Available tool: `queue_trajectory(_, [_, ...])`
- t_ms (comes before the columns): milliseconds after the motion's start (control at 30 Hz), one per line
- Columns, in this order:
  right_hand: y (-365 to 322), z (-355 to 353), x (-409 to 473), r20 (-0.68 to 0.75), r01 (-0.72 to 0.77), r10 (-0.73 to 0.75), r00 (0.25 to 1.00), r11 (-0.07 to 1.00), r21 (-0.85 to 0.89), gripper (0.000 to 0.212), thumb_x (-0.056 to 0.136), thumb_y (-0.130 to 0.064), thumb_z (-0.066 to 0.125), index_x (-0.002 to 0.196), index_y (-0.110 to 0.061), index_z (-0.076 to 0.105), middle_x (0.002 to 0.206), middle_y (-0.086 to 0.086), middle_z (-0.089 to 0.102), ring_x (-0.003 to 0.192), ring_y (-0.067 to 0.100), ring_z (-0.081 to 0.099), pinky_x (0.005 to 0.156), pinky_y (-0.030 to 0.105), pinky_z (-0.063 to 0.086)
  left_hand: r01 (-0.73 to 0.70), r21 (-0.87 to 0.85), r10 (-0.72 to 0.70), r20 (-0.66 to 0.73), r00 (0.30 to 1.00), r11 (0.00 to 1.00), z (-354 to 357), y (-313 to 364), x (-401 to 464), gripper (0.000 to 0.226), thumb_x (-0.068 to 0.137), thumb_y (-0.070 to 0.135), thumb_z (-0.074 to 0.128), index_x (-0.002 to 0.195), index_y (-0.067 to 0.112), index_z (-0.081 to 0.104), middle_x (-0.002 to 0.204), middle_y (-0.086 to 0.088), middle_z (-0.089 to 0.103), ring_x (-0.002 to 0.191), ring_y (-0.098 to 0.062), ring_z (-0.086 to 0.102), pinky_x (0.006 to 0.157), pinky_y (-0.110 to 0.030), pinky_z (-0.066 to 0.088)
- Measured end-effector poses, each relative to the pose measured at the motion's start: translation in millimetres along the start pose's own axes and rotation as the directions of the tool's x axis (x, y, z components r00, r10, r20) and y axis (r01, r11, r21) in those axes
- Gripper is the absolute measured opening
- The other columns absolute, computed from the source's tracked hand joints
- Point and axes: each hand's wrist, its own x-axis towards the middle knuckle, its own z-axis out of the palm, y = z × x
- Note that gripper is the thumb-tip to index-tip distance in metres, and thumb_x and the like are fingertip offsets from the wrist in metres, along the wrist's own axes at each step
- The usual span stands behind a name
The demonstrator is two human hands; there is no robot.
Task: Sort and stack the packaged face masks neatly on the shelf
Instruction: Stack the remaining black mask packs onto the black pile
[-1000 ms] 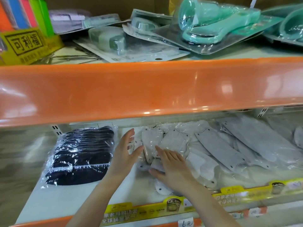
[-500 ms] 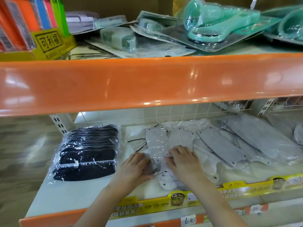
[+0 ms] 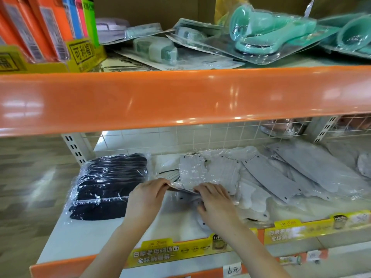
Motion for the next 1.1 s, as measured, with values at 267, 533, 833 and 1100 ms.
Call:
queue_trajectory(267, [2, 5, 4, -0.017, -0.003, 0.004, 1.0, 0.999, 0.039, 0.051, 0.054, -0.003, 0.082, 0.101, -0.012, 0.066, 0.103, 0.004, 0.062, 0.096, 0.021, 0.05, 0.085, 0.042, 0.054, 0.352, -0.487, -0.388, 0.029, 0.921, 0.799, -22, -4, -6, 0.033, 0.091, 0.006, 0.06, 0.08, 0.037, 0.06, 0.07, 0.018, 0.066, 0.06, 0.007, 0.059, 0.061, -0.019, 0.047])
queue_trajectory(533, [-22, -13, 28, -0.073, -0.108, 0.152, 0.986, 0.902, 0.418, 0.008, 0.087, -0.01, 0.065, 0.089, -0.013, 0.059, 0.091, -0.006, 0.059, 0.084, 0.015, 0.059, 0.071, 0.023, 0.045, 0.334, -0.806, -0.63, -0.062, 0.774, 0.489, -41, -32, -16, 0.023, 0.094, 0.007, 0.056, 0.072, 0.009, 0.058, 0.062, 0.01, 0.058, 0.068, -0.01, 0.049, 0.064, -0.018, 0.038])
queue_trajectory(833, [-62, -8, 33, 0.104, -0.31, 0.334, 0.937, 0.653, 0.691, 0.031, 0.092, -0.004, 0.057, 0.086, -0.033, 0.048, 0.084, -0.01, 0.062, 0.077, 0.003, 0.059, 0.066, 0.011, 0.041, 0.43, -0.609, -0.637, -0.166, 0.753, 0.667, -54, -59, -42, 0.021, 0.093, 0.005, 0.058, 0.113, 0.012, 0.06, 0.092, 0.002, 0.064, 0.087, -0.02, 0.06, 0.079, -0.031, 0.047])
queue_trajectory(1100, [-86, 14, 27, 0.296, -0.428, 0.312, 0.903, 0.593, 0.681, 0.029, 0.092, 0.002, 0.05, 0.092, -0.026, 0.055, 0.094, -0.013, 0.061, 0.089, -0.003, 0.056, 0.073, 0.008, 0.04, 0.419, -0.228, -0.458, -0.153, 0.876, 0.879, -59, -76, -65, 0.046, 0.086, -0.012, 0.056, 0.127, 0.009, 0.056, 0.125, -0.005, 0.051, 0.102, -0.019, 0.056, 0.088, -0.029, 0.041])
